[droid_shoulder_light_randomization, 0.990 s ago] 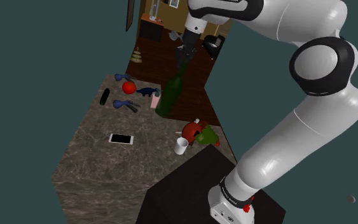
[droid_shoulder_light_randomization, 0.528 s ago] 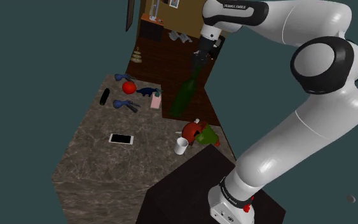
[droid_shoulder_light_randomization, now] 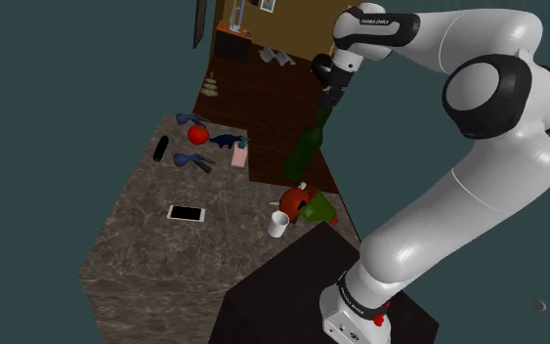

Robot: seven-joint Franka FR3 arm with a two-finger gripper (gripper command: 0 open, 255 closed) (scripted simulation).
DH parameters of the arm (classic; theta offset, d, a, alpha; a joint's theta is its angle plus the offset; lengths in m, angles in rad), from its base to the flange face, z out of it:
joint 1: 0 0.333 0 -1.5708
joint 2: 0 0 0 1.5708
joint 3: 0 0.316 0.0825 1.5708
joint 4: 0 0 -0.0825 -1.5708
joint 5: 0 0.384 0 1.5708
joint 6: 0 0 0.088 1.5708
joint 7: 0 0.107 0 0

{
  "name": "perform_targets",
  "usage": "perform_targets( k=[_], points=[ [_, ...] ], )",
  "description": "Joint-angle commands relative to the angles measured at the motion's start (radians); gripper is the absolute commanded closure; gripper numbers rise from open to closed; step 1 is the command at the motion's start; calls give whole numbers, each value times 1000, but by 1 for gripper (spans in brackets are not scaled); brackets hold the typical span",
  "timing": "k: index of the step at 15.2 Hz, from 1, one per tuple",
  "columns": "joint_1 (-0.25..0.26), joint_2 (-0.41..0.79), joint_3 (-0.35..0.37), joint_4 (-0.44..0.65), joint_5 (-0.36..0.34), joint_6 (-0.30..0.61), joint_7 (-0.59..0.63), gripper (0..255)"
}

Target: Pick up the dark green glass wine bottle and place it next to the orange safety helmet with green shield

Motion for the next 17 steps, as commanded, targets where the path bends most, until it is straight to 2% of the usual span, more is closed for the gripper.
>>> perform_targets(
  k=[1, 9, 17],
  points=[
    [-21, 14, -25, 14, 0, -2, -48, 255],
    [-116, 119, -126, 104, 24, 0, -250, 255],
    [-237, 293, -205, 280, 93, -27, -454, 255]
  ],
)
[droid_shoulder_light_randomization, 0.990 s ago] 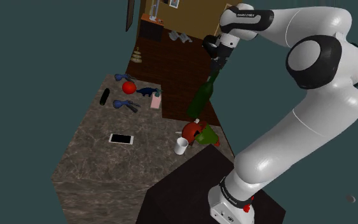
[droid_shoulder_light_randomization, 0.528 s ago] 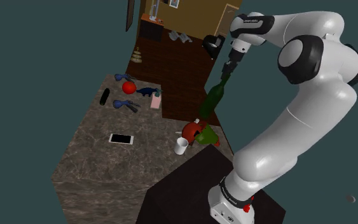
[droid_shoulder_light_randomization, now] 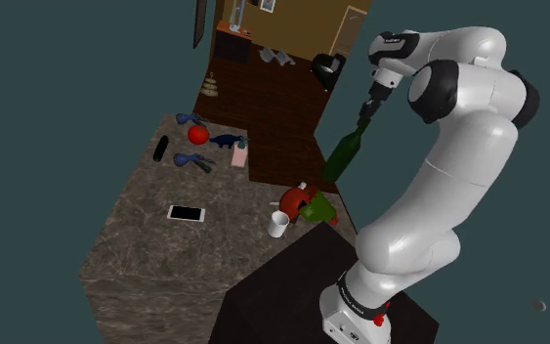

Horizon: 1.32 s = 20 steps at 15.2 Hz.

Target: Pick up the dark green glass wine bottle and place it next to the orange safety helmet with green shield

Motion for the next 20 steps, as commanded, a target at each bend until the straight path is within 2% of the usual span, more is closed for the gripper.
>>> perform_targets(
  k=[1, 9, 12, 14, 15, 20],
  points=[
    [-35, 54, -15, 60, 23, -14, -50, 255],
    [-219, 308, -40, 377, 129, -107, -221, 255],
    [-312, 432, -34, 560, 172, -171, -266, 255],
    [-389, 538, -22, 732, 203, -236, -285, 255],
    [-408, 565, -17, 779, 210, -254, -287, 255],
    [-377, 533, -22, 651, 202, -163, -299, 255]
  ],
)
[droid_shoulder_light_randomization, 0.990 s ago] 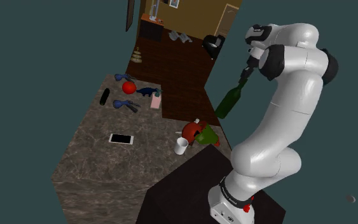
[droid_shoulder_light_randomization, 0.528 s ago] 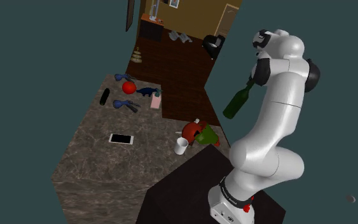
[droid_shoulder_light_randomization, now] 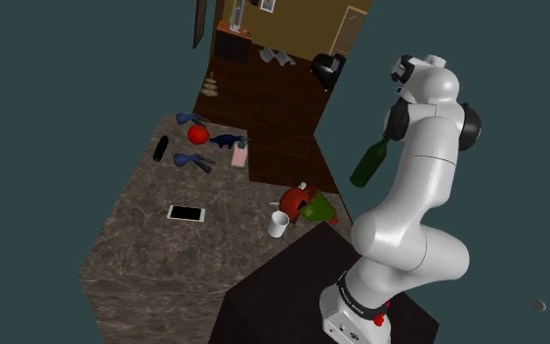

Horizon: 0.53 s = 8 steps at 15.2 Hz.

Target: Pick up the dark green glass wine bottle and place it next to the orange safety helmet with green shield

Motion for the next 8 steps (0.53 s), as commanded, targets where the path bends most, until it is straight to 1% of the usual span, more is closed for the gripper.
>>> perform_targets(
  k=[1, 8],
  points=[
    [10, -10, -2, -45, -2, 35, -5, 255],
    [35, -21, -3, -164, -2, 137, -17, 255]
  ],
)
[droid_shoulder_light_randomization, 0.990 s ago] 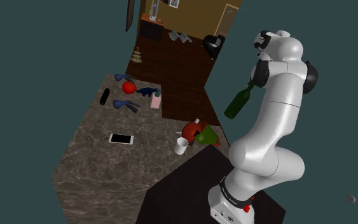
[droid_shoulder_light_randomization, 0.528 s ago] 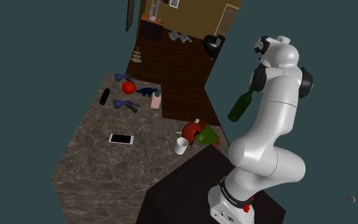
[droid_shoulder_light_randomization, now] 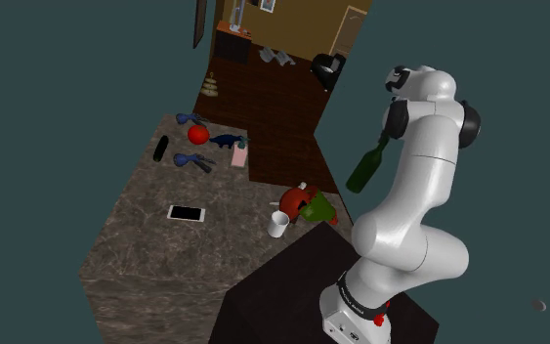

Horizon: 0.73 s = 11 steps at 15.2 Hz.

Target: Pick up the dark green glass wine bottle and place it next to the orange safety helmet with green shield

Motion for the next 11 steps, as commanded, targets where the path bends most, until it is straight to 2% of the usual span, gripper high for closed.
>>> perform_targets(
  k=[1, 11],
  points=[
    [4, 1, 1, -28, 1, 29, -4, 255],
    [20, 18, 7, -138, 13, 151, -19, 255]
  ],
)
